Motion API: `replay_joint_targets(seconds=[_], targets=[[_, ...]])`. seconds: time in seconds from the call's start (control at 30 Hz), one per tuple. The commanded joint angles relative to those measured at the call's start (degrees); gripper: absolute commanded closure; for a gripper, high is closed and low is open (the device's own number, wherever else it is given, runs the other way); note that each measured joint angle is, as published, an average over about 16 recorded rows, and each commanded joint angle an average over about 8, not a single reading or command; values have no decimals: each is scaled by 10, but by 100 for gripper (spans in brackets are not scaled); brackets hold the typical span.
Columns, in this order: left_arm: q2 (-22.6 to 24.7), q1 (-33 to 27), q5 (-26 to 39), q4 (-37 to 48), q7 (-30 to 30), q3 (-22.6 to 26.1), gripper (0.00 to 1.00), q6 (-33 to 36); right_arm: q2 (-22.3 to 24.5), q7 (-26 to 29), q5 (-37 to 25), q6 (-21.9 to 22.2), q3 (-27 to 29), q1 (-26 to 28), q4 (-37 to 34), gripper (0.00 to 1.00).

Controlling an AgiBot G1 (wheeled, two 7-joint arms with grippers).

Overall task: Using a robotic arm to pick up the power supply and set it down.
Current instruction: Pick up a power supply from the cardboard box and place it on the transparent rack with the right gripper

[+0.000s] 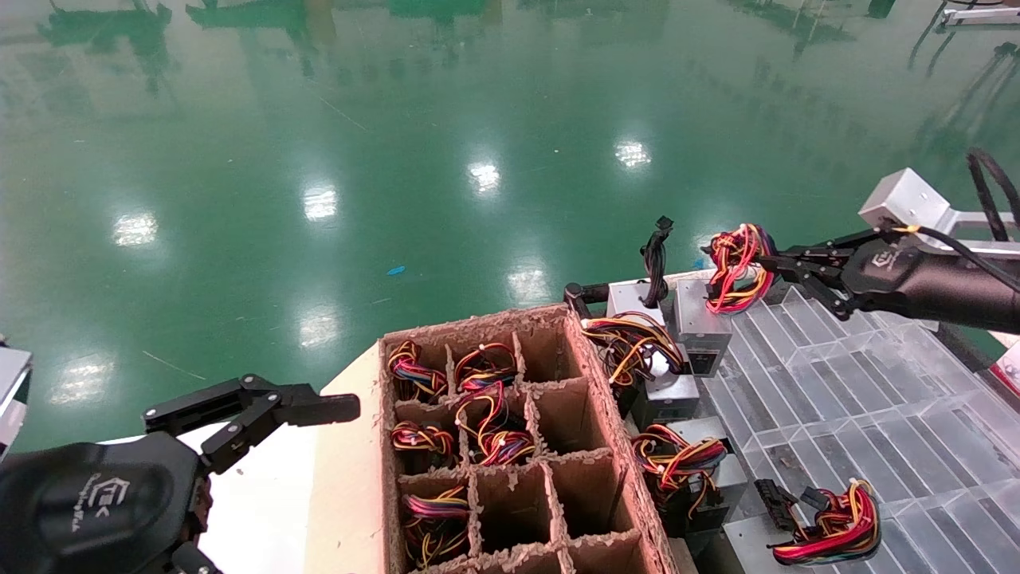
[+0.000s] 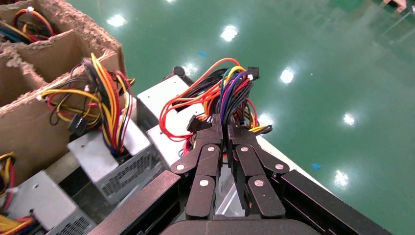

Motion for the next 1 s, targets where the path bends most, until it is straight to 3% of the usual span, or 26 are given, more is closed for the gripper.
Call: replay_joint_targets(seconds=[0.03,0.37,1.0], targets=[[0,0,0,0,0,0,0,0,5,-1,1,-6,1,-2,0,100],[0,0,0,0,0,0,0,0,19,-7,-3,-31,-2,-7,3,100],[0,0,0,0,0,0,0,0,29,0,4,-1,3,-13,-1,100]])
